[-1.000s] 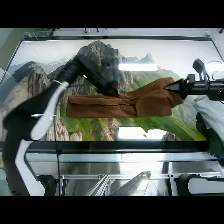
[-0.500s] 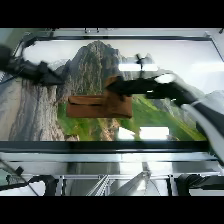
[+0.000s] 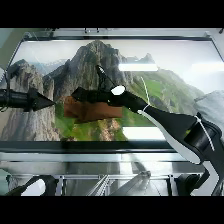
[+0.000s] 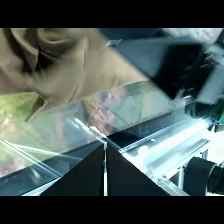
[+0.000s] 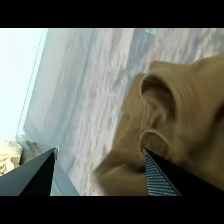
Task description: Fold the shirts.
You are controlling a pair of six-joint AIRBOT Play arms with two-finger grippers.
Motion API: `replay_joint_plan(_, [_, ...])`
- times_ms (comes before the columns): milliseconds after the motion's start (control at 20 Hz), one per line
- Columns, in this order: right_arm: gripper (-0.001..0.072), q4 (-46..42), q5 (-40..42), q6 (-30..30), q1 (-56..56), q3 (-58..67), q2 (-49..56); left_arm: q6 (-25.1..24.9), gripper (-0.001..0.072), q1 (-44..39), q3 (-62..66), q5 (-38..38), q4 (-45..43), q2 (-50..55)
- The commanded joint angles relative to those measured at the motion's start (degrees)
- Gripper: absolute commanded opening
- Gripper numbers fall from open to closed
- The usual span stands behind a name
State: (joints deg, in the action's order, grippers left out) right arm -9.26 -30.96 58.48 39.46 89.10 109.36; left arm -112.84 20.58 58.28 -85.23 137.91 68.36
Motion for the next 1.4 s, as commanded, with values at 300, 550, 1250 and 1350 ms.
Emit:
replay_joint_plan(300, [0.0445, -26.56, -34.23, 13.88, -23.63, 0.87, -13.16, -1.81, 0.0019, -6.67, -2.99, 4.11, -0.35, -1.05])
replay_joint_plan(550, [0.0707, -30.21, -35.23, 18.29, -32.15, -11.19, -14.14, -1.84, 0.0019, -6.71, -2.99, 4.20, -0.39, -1.05])
replay_joint_plan(1250, [0.0698, -9.09, -29.31, 9.27, -22.05, -14.56, 0.59, -1.84, 0.0019, -6.73, -2.99, 2.64, -0.37, -1.05])
replay_joint_plan(1350, [0.0452, -1.53, -29.24, 4.39, -21.68, -14.43, 1.16, -1.84, 0.0020, -6.73, -2.99, 2.54, -0.37, -1.05])
